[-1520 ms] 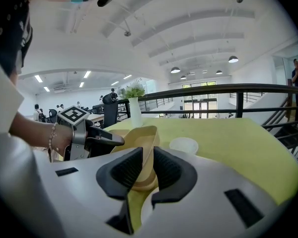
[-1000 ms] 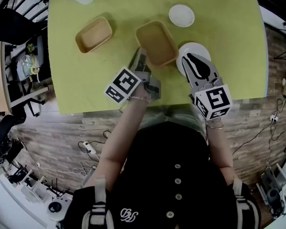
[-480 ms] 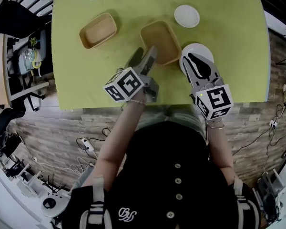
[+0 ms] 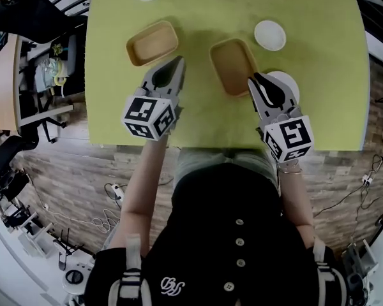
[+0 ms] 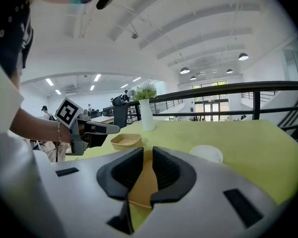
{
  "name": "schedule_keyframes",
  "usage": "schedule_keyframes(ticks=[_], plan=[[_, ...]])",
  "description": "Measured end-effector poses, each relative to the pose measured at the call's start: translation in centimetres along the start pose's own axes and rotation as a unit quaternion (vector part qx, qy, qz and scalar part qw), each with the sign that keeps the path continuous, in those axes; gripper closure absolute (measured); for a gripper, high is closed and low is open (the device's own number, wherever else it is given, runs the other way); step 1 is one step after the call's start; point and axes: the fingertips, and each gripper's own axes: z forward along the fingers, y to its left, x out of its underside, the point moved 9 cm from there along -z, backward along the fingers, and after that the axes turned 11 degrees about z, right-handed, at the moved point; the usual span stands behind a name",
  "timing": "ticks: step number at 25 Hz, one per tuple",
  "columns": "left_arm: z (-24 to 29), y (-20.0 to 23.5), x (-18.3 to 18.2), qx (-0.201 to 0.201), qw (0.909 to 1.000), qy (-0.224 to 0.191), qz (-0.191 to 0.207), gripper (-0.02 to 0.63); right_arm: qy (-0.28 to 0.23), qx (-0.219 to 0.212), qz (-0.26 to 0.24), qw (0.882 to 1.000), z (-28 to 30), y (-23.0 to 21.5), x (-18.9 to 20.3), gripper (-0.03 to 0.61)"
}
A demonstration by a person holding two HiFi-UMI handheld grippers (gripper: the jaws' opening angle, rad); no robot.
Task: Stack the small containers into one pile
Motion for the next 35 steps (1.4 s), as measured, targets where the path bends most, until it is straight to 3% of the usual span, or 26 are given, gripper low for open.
schedule_keyframes(ticks=[4, 6, 8, 16, 18, 25, 27, 31, 35], plan=[[-0.9, 2.9, -0.1, -0.007, 0.9955, 0.028, 0.09, 0.603, 0.002, -0.002, -0.004, 1.0, 1.1, 0.6, -0.4, 0.52], [-0.9, 4.0, 0.1, -0.013, 0.9882, 0.053, 0.143, 0.599, 0.005, -0.002, -0.005, 1.0, 1.5, 0.9, -0.5, 0.519], [-0.6, 4.6, 0.5, -0.008, 0.9801, 0.079, 0.182, 0.55, 0.009, -0.004, -0.006, 1.0, 2.0, 1.1, -0.5, 0.52], [0.9, 6.6, 2.8, 0.036, 0.9569, 0.164, 0.237, 0.398, 0.021, -0.009, -0.007, 1.0, 4.1, 1.9, -0.5, 0.518], [1.2, 7.1, 3.7, 0.05, 0.9486, 0.19, 0.248, 0.394, 0.024, -0.008, -0.006, 1.0, 4.5, 2.0, -0.5, 0.518], [2.3, 7.3, 5.9, 0.083, 0.9232, 0.238, 0.29, 0.469, 0.033, 0.002, -0.003, 0.999, 4.2, 1.8, 0.0, 0.518], [2.5, 7.5, 6.2, 0.089, 0.9203, 0.243, 0.294, 0.471, 0.034, 0.004, -0.002, 0.999, 4.2, 1.9, 0.1, 0.518], [2.9, 7.9, 6.8, 0.084, 0.9141, 0.246, 0.311, 0.551, 0.037, 0.006, -0.001, 0.999, 4.4, 2.1, 0.4, 0.519], [3.0, 8.0, 6.9, 0.077, 0.9131, 0.249, 0.313, 0.563, 0.039, 0.01, 0.001, 0.999, 4.2, 2.0, 0.6, 0.52]])
